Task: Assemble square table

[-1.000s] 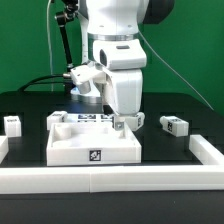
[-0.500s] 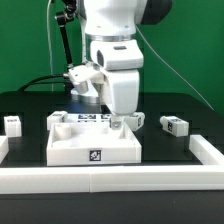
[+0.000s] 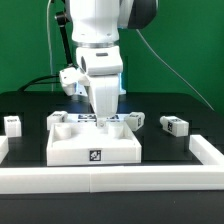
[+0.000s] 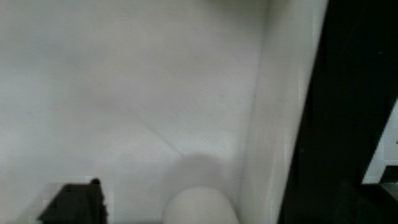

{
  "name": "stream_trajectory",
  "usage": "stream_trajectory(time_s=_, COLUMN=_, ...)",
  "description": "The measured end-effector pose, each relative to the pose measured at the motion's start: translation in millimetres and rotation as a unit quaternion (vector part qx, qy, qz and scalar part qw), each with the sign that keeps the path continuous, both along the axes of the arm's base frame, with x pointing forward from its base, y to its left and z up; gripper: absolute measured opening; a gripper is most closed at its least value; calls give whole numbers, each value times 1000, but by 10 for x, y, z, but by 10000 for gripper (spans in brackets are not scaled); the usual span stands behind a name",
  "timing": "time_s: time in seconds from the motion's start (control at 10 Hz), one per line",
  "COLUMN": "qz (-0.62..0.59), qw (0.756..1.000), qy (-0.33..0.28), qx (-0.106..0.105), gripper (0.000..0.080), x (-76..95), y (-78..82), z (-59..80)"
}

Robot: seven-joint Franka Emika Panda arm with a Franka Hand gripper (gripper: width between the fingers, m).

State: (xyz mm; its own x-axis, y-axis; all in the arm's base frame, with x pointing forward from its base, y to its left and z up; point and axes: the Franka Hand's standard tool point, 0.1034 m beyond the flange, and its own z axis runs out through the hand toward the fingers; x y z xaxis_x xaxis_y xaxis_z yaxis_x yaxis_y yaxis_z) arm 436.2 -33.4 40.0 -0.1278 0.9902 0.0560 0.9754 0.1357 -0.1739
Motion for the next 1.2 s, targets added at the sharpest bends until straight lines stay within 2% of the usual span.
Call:
stream_trajectory(time_s=0.2, qz=-2, qw=1000, qy=7, qx=0, gripper=649, x=-6, y=-3, z=-8)
stream_trajectory(time_s=0.5, qz=-1, qw=1000, qy=24, qx=5, gripper=649, x=-146, y=-54, z=-117)
stream_trajectory(time_s=1.2, qz=-8, qw=1000, qy=-13, qx=6, gripper=649, x=-127, y=-71, z=-194)
